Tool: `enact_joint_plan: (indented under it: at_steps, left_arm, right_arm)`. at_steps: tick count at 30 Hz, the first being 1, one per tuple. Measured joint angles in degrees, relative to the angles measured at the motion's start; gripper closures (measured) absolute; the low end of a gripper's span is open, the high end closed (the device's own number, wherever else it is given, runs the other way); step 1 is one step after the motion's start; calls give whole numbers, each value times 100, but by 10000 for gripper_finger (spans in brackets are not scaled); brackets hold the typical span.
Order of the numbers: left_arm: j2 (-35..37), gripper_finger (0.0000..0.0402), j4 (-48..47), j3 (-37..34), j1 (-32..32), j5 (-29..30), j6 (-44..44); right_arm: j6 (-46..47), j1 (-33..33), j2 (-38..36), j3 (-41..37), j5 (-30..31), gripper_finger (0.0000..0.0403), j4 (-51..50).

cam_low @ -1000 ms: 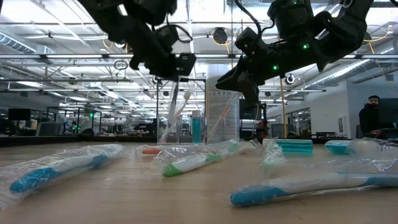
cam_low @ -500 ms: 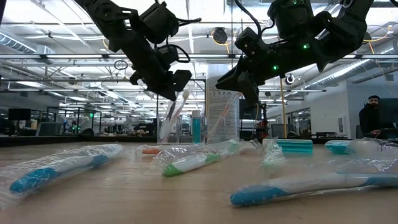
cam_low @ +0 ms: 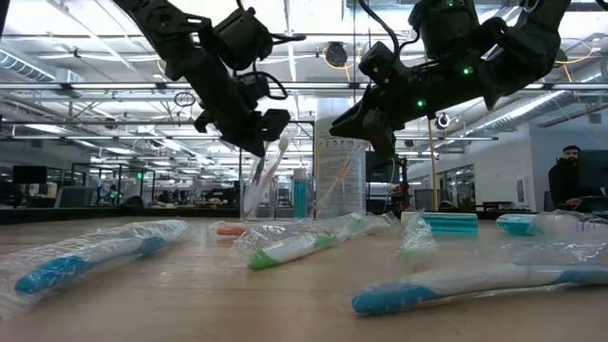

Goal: Pick & Place toothbrushing station
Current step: Put the left purple toothbrush into the transparent organizer, then put the top blue mouthwash into the transparent organizer

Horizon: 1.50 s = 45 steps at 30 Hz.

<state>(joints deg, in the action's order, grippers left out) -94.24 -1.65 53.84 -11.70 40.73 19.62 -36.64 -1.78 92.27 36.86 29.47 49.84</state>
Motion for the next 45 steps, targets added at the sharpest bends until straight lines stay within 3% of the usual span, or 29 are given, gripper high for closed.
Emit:
enact_joint_plan:
  at_steps: [9, 16, 31, 41, 45]
  left_arm:
    - [0, 380, 15, 0, -130, -669, -504]
    - [0, 380, 11, 0, -132, -639, -1094]
    - [0, 377, -54, 2, -162, -627, -1176]
    - [25, 277, -135, 2, -173, -590, -1163]
    - [301, 254, -241, 2, -111, -584, -917]
  right_arm:
    - [0, 0, 0, 2, 1, 316, 2]
    - [0, 0, 0, 1, 2, 316, 1]
    - [0, 0, 0, 2, 2, 316, 1]
    - [0, -1, 0, 2, 2, 316, 0]
    - [-7, -2, 0, 0, 2, 316, 0]
